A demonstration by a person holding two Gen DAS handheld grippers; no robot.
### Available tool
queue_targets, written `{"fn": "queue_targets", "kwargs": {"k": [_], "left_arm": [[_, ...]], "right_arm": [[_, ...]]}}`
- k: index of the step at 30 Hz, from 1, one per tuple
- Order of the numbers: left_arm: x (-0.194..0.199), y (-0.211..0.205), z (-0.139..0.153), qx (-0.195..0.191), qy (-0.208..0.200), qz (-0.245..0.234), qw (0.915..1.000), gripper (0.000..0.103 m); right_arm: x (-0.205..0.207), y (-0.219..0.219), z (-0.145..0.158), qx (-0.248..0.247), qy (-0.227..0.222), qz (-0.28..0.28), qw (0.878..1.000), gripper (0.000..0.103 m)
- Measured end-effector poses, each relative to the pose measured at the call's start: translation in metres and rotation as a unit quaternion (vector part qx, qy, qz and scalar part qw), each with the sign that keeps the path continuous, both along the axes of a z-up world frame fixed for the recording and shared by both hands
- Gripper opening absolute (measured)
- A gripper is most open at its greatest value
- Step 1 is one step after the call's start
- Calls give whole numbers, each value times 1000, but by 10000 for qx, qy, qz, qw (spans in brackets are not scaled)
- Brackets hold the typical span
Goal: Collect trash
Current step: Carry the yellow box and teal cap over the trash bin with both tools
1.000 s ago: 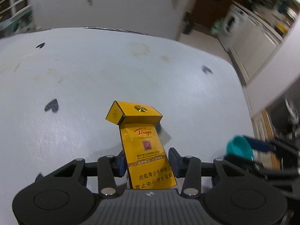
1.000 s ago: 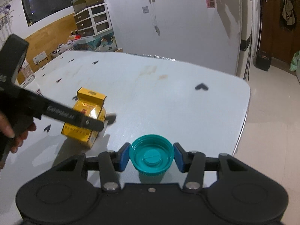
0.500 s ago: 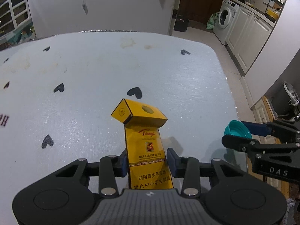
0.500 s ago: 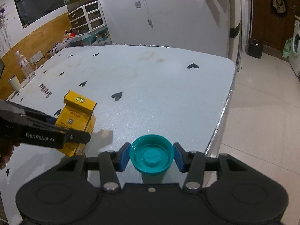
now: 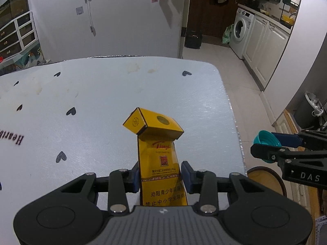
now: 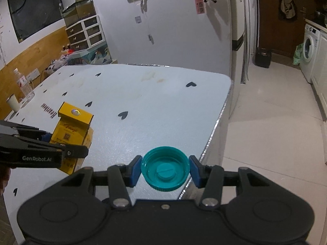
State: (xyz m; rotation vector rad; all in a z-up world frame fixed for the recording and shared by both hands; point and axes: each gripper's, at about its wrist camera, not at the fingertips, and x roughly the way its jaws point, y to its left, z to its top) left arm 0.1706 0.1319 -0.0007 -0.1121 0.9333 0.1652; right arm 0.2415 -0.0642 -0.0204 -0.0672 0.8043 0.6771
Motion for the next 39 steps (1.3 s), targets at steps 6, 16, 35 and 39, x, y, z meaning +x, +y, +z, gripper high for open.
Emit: {"fn": "queue_targets", "kwargs": {"k": [6, 16, 35, 39], "left_arm": [[-8, -26, 3, 53, 1, -5, 10000, 40], [-14, -76, 11, 61, -71, -5, 10000, 40], [14, -195, -13, -81, 249, -559, 9981, 40], [24, -216, -28, -134, 405, -744, 9963, 40]], "right_arm": [[-8, -25, 5, 13, 7, -136, 9999, 50], [-14, -74, 9, -2, 42, -267, 9996, 50], [-11, -205, -11, -133, 264, -780, 9965, 50], [-8, -232, -23, -168, 388, -982, 9943, 50]]}}
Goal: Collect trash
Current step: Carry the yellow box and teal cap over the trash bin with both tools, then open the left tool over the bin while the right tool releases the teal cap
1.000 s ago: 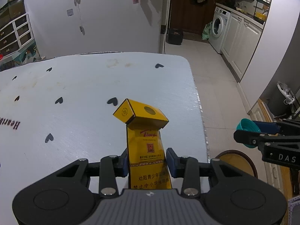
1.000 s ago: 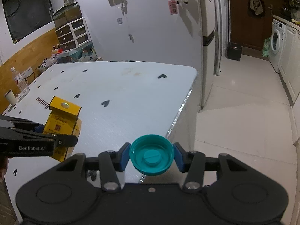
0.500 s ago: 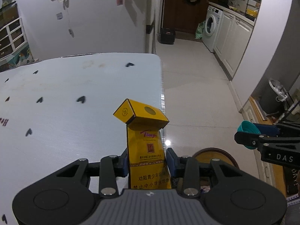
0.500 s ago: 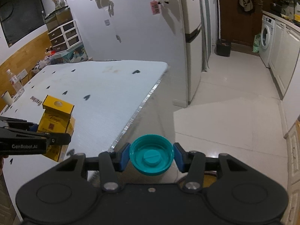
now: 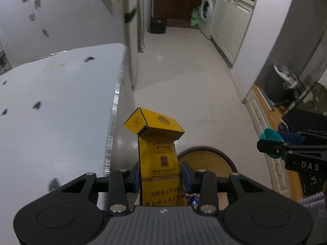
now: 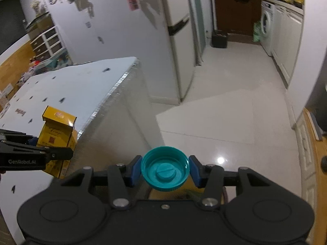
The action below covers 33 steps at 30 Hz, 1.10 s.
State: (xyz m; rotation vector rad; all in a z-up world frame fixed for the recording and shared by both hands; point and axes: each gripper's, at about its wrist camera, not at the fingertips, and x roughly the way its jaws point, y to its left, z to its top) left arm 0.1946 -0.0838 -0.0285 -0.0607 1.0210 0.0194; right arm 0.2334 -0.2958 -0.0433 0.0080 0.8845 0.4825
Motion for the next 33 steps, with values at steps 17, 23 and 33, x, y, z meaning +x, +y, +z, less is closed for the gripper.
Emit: {"fn": "queue_targets", "kwargs": {"k": [17, 23, 33], "left_arm": [[44, -72, -95, -291, 994, -827, 9912, 40], [66, -79, -130, -433, 1197, -1052, 9863, 40], [107, -94, -186, -380, 1479, -1762, 9724, 40]], "right_arm": [[7, -77, -82, -131, 923, -956, 9910, 50], [12, -80, -124, 156, 1407, -1261, 9819, 50], [28, -63, -179, 802, 2167, -1754, 9570, 50]]}}
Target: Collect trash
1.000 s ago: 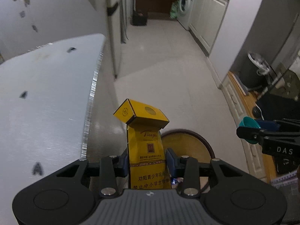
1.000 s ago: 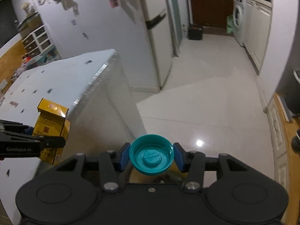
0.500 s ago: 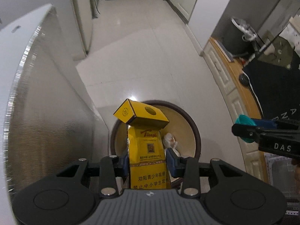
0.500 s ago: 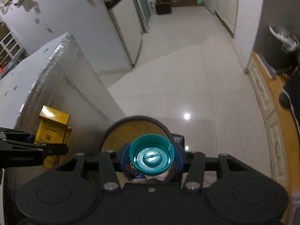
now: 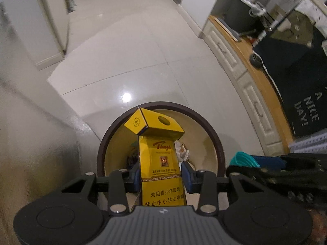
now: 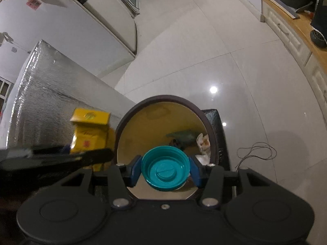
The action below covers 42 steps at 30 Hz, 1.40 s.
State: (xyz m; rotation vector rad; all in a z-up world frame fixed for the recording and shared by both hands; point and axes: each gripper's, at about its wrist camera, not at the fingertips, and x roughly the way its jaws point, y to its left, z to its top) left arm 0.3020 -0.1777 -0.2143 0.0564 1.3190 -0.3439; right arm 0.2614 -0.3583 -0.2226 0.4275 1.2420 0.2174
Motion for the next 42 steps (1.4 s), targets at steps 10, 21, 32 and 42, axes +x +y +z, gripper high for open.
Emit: {"fn": "queue_targets", "kwargs": {"k": [10, 21, 32, 42], "left_arm": [[36, -13, -45, -193, 172, -401, 9989, 41], [44, -14, -87, 38, 490, -262, 9984, 72], [24, 33, -73, 212, 465, 294, 9983, 80], [-7, 66, -50, 143, 388, 764, 9962, 103]], "right_arm": [[-1, -3, -20, -83, 68, -201, 9997, 50], [-3, -15, -31, -141, 116, -350, 9992, 50], [9, 1, -38, -166, 140, -185, 9996, 50], [45, 29, -39, -148, -106, 32, 9998, 74]]}}
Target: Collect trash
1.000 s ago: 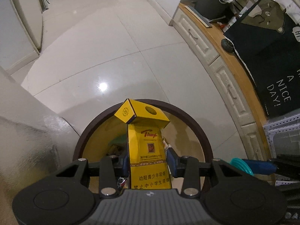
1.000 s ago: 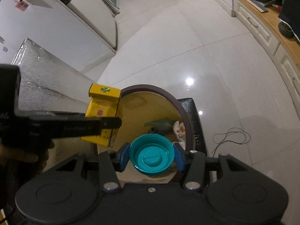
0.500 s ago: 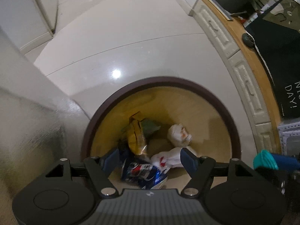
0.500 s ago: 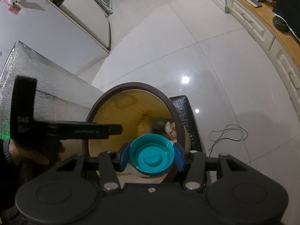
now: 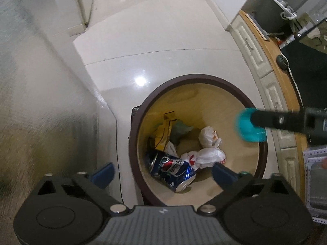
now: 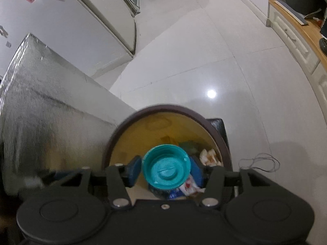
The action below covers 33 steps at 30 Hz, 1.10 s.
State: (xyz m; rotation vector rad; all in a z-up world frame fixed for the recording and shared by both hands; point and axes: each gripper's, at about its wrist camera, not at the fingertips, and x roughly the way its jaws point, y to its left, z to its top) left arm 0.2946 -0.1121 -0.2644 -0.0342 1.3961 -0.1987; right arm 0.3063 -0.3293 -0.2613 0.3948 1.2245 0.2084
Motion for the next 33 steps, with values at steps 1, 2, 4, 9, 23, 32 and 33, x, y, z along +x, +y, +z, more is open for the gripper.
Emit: {"fn": "queue_targets", "kwargs": {"k": [1, 2, 4, 9, 23, 32, 33], "left_arm": [[-1, 2, 1, -1, 8, 37, 10000, 103], [-3, 4, 4, -8, 5, 75, 10000, 103], [-5, 7, 10, -10, -23, 142, 9999, 103], [-10, 10, 32, -98, -162, 264, 9995, 103], [-36, 1, 125, 53, -924, 609, 9938, 103], [-71, -6, 187, 179, -1409, 906, 9857, 103], [-75, -7, 193, 207, -1463, 925, 9847, 103]], "right_arm": [[2, 1, 0, 14, 0, -49, 10000, 79], [4, 1, 1, 12, -13, -88, 10000, 83], [5, 0, 2, 43, -42, -106, 9999, 86], [-2, -2, 14, -45, -61, -6, 10000, 103], [-23, -21, 86, -449, -434, 437, 9971, 103], [-45, -37, 145, -524, -851, 633, 9930, 103], [-48, -37, 151, -553, -910, 677, 9920, 103]]}}
